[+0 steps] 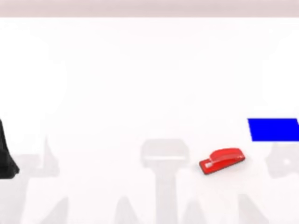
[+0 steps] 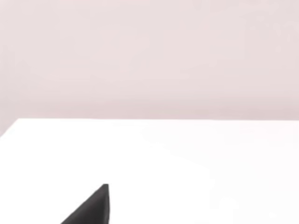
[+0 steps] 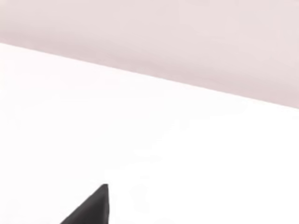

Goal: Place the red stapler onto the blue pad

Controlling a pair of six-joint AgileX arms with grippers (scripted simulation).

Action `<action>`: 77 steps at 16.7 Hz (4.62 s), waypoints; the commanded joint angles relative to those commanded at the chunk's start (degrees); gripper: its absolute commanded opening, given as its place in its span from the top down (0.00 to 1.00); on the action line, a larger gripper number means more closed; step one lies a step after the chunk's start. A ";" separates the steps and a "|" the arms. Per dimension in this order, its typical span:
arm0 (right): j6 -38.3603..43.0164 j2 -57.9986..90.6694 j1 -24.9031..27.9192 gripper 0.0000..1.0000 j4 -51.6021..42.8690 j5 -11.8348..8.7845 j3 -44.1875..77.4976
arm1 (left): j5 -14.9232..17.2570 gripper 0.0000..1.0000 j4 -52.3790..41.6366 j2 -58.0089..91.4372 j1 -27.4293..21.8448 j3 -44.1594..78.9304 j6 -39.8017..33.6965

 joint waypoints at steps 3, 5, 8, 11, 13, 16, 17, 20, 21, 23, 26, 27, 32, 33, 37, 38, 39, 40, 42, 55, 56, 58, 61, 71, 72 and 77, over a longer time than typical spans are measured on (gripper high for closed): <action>-10.18 14.06 4.52 0.00 -9.43 0.09 12.33 | 0.00 0.00 0.00 0.00 0.00 0.00 0.00; -17.93 25.39 7.93 0.00 -16.73 0.18 21.32 | 0.00 0.00 0.00 0.00 0.00 0.00 0.00; -29.97 43.92 13.25 0.00 -28.24 0.34 34.95 | 0.00 0.00 0.00 0.00 0.00 0.00 0.00; -41.52 61.83 18.45 0.00 -39.36 0.41 47.75 | 0.00 0.00 0.00 0.00 0.00 0.00 0.00; -48.46 72.05 21.62 0.00 -46.00 0.42 55.58 | 0.00 0.00 0.00 0.00 0.00 0.00 0.00; -57.15 84.02 25.60 0.00 -54.12 0.39 65.74 | 0.00 0.00 0.00 0.00 0.00 0.00 0.00; -59.47 87.09 26.67 0.00 -56.22 0.36 68.50 | 0.00 0.00 0.00 0.00 0.00 0.00 0.00; -64.28 93.42 28.86 0.00 -60.42 0.31 74.43 | 0.00 0.00 0.00 0.00 0.00 0.00 0.00; -65.08 94.49 29.23 0.00 -61.10 0.30 75.49 | 0.00 0.00 0.00 0.00 0.00 0.00 0.00; -65.45 94.98 29.40 0.00 -61.40 0.30 75.97 | 0.00 0.00 0.00 0.00 0.00 0.00 0.00; -65.37 94.82 29.11 0.00 -61.25 0.30 75.81 | 0.00 0.00 0.00 0.00 0.00 0.00 0.00; -65.40 94.88 29.15 0.00 -61.08 0.30 75.64 | 0.00 0.00 0.00 0.00 0.00 0.00 0.00; -65.32 97.40 29.40 0.00 -51.81 0.31 68.96 | 0.00 0.00 0.00 0.00 0.00 0.00 0.00; -65.27 98.21 29.42 0.00 -48.90 0.32 67.04 | 0.00 0.00 0.00 0.00 0.00 0.00 0.00; -65.19 100.77 29.55 0.00 -40.66 0.33 61.15 | 0.00 0.00 0.00 0.00 0.00 0.00 0.00; -65.19 100.98 29.56 0.00 -40.08 0.33 60.67 | 0.00 0.00 0.00 0.00 0.00 0.00 0.00; -65.19 101.01 29.56 0.00 -40.01 0.33 60.61 | 0.00 0.00 0.00 0.00 0.00 0.00 0.00; -65.19 101.01 29.56 0.00 -40.01 0.33 60.61 | 0.00 0.00 0.00 0.00 0.00 0.00 0.00; -65.19 101.01 29.56 0.00 -40.01 0.33 60.61 | 0.00 0.00 0.00 0.00 0.00 0.00 0.00; -65.19 101.01 29.56 0.98 -40.01 0.33 60.61 | 0.00 0.00 0.00 0.00 0.00 0.00 0.00; -65.19 101.01 29.56 1.00 -40.01 0.33 60.61 | 0.00 0.00 0.00 0.00 0.00 0.00 0.00; -65.19 101.01 29.56 1.00 -40.01 0.33 60.61 | 0.00 0.00 0.00 0.00 0.00 0.00 0.00; -65.19 101.01 29.56 1.00 -40.01 0.33 60.61 | 0.00 0.00 0.00 0.00 0.00 0.00 0.00; -65.51 97.85 29.74 1.00 -53.33 0.32 69.93 | 0.00 0.00 0.00 0.00 0.00 0.00 0.00; -65.65 97.18 29.90 1.00 -56.14 0.31 71.78 | 0.00 0.00 0.00 0.00 0.00 0.00 0.00; -65.40 94.92 29.86 1.00 -61.41 0.30 76.00 | 0.00 0.00 0.00 0.00 0.00 0.00 0.00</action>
